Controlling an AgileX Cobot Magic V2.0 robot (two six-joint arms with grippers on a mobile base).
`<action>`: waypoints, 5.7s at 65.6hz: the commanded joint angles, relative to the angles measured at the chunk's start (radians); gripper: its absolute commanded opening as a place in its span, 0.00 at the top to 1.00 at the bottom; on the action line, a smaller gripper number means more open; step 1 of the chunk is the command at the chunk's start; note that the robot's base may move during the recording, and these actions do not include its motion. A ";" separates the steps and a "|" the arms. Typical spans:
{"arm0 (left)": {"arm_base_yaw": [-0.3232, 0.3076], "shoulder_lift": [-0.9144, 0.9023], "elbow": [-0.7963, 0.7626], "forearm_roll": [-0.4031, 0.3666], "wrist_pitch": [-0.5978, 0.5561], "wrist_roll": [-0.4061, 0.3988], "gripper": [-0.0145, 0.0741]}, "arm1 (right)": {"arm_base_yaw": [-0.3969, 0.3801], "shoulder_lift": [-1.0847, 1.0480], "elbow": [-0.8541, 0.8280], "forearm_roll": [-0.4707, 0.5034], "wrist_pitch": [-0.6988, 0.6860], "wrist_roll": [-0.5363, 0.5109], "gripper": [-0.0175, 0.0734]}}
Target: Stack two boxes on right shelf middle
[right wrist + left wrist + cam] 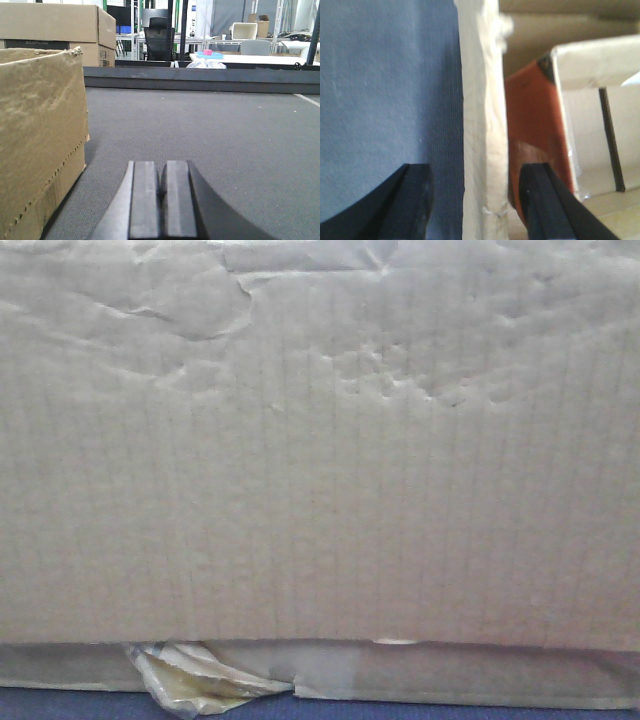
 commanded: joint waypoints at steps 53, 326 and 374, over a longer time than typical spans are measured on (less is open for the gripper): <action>0.000 0.051 0.011 -0.008 -0.005 0.002 0.50 | -0.001 -0.003 0.000 0.002 -0.023 -0.002 0.99; 0.000 0.051 0.011 -0.007 -0.005 0.073 0.53 | 0.487 1.544 -1.437 -0.175 1.184 0.544 0.63; -0.107 -0.095 -0.028 0.269 -0.034 -0.181 0.96 | 0.617 1.503 -1.553 -0.464 1.152 0.669 0.98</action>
